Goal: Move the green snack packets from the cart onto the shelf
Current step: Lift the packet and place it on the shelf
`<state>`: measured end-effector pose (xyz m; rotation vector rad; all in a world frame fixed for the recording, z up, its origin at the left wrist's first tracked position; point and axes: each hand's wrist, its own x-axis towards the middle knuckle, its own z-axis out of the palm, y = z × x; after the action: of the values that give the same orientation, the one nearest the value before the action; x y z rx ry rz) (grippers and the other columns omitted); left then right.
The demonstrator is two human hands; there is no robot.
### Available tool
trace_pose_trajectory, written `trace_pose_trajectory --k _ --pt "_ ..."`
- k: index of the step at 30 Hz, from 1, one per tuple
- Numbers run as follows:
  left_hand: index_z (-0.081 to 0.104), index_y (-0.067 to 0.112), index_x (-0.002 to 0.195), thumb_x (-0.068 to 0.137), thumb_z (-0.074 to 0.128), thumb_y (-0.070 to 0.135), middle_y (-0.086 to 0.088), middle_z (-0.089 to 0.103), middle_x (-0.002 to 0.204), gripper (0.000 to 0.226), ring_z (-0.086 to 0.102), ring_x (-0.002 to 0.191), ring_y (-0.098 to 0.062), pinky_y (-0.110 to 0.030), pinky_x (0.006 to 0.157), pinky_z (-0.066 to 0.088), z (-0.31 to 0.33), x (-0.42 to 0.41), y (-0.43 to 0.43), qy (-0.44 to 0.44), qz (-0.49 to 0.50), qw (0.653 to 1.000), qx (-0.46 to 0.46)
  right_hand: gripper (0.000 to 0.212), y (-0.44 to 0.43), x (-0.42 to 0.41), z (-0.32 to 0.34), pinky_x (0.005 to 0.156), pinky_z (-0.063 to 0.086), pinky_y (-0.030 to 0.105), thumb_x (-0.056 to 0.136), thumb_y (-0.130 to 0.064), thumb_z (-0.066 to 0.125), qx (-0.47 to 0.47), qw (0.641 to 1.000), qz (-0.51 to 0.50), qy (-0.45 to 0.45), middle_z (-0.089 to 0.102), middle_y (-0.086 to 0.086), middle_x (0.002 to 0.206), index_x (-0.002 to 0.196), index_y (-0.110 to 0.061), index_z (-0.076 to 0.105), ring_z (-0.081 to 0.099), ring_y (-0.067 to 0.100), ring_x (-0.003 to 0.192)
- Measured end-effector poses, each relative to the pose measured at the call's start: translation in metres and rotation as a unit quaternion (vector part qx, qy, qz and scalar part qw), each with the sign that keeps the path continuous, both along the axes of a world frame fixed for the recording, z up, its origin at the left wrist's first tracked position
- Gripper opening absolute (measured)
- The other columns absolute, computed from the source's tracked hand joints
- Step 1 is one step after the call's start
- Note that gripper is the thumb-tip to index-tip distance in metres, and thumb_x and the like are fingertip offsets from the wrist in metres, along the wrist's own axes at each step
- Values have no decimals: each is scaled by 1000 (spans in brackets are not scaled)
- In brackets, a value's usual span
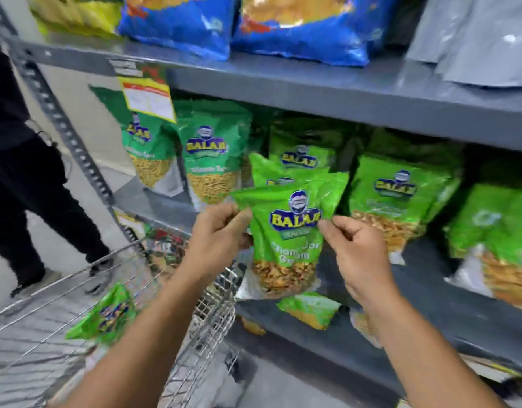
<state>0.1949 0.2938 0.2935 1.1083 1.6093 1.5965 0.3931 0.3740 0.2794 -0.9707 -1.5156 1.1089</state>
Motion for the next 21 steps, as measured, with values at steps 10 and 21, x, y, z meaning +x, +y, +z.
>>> trace_pose_trajectory --k 10,21 --pt "33 18 49 91 57 14 10 24 35 49 30 31 -11 -19 42 29 -22 131 109 -10 -115 990 -81 27 43 127 -26 90 50 40 80 -30 70 -43 983 -177 17 70 11 105 100 -12 69 63 15 90" --pt "39 17 61 94 54 19 1 36 54 37 46 37 -7 -30 54 45 -15 152 133 8 -122 984 -133 40 57 138 -33 91 48 33 82 -30 68 -53 975 -213 17 69 13 110 110 -2 65 63 21 101"
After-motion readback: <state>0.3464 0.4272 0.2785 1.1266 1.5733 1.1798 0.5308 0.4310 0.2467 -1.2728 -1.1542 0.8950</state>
